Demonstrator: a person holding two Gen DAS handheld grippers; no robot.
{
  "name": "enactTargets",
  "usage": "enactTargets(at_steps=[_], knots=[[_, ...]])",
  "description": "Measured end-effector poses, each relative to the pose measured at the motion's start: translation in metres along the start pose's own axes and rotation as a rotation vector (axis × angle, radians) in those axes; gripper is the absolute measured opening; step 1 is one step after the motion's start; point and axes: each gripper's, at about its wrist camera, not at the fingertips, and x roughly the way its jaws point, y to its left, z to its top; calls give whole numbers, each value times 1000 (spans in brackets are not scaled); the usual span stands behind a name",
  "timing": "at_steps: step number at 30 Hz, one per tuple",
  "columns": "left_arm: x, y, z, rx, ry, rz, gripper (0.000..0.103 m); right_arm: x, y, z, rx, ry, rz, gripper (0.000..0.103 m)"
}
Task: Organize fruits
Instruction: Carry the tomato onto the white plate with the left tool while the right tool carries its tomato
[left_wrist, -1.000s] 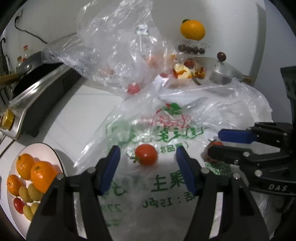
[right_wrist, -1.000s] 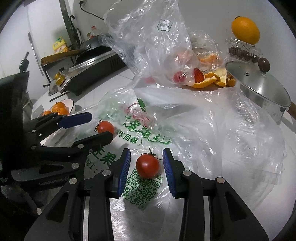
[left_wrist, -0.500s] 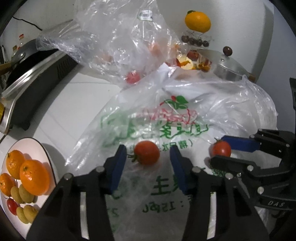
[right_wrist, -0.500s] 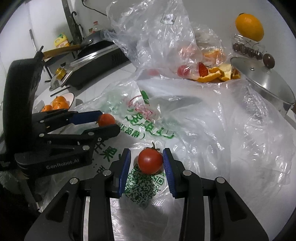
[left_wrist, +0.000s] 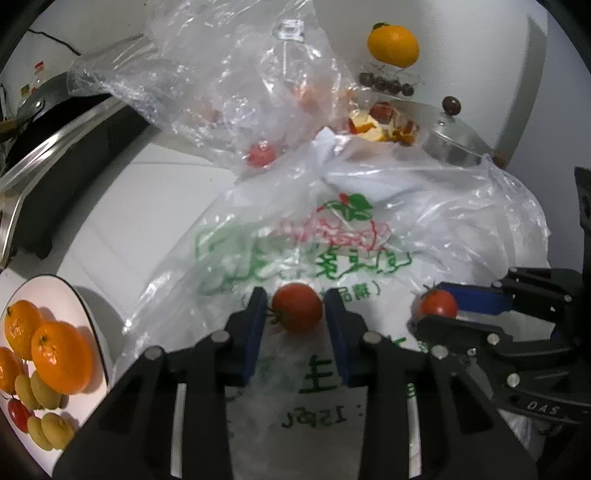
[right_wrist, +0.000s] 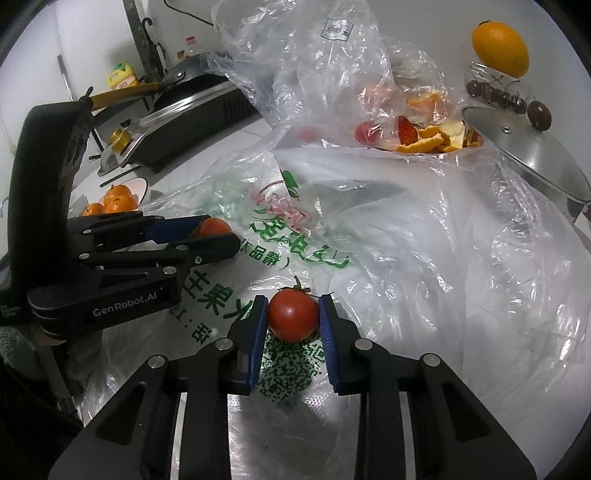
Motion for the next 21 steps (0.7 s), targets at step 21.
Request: enactTargets(at_steps=[21], knots=[[1,-13,-3,77,21,2,27,-12,1,-2,-3,-40,-7,29]])
